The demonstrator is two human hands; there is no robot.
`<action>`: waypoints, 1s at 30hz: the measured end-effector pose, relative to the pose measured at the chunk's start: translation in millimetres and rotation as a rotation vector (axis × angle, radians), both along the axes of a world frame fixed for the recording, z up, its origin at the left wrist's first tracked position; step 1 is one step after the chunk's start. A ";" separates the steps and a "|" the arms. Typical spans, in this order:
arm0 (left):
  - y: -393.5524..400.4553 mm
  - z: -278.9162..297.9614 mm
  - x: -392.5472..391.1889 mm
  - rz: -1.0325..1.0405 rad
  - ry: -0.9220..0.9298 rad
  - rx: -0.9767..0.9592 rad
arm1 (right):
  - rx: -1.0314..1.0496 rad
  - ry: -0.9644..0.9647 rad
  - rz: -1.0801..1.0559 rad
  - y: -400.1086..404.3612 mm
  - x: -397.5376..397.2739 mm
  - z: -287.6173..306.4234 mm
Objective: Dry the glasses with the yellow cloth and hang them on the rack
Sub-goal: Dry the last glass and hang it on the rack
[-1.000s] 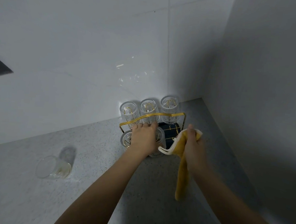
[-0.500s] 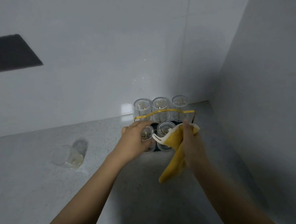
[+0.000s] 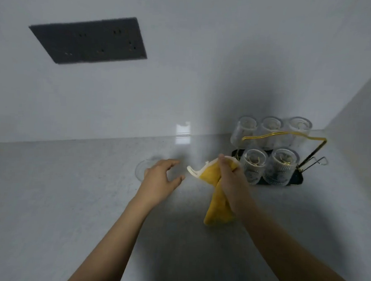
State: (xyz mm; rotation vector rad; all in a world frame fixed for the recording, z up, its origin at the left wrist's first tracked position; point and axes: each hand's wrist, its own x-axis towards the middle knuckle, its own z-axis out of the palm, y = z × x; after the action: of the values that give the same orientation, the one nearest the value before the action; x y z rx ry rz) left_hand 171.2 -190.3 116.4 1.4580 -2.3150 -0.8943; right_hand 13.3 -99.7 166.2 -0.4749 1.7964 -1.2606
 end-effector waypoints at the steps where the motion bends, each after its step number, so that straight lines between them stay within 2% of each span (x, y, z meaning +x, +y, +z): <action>1: -6.8 -6.6 11.1 0.020 -0.029 -0.007 | 0.007 0.017 -0.011 -4.8 10.3 -3.0; 4: -27.6 -25.4 44.8 0.046 -0.138 -0.036 | 0.048 0.073 -0.007 -23.9 43.2 -18.3; 8: -47.8 -46.9 68.9 0.059 -0.172 -0.083 | 0.092 0.112 0.003 -42.2 71.4 -38.0; 15: -70.5 -72.4 71.7 0.078 -0.092 0.226 | 0.183 0.158 0.003 -62.3 90.5 -54.6; 18: -75.9 -83.6 70.6 0.112 -0.027 0.267 | 0.211 0.142 0.001 -68.3 93.2 -58.6; 22: -81.8 -91.4 74.6 0.156 0.135 0.260 | 0.194 0.058 -0.069 -70.0 92.2 -57.7; 26: -77.9 -81.9 77.5 0.170 0.277 0.215 | 0.169 -0.144 -0.215 -63.2 86.0 -51.5; 30: -64.7 -53.5 76.5 0.140 0.465 0.339 | 0.003 -0.385 -0.369 -50.2 84.1 -38.5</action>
State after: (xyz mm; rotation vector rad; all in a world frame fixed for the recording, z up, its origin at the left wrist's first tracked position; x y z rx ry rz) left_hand 247.6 -254.9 62.9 1.3276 -1.7644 -1.4567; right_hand 97.4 -149.9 127.7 0.1089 1.5943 -1.4804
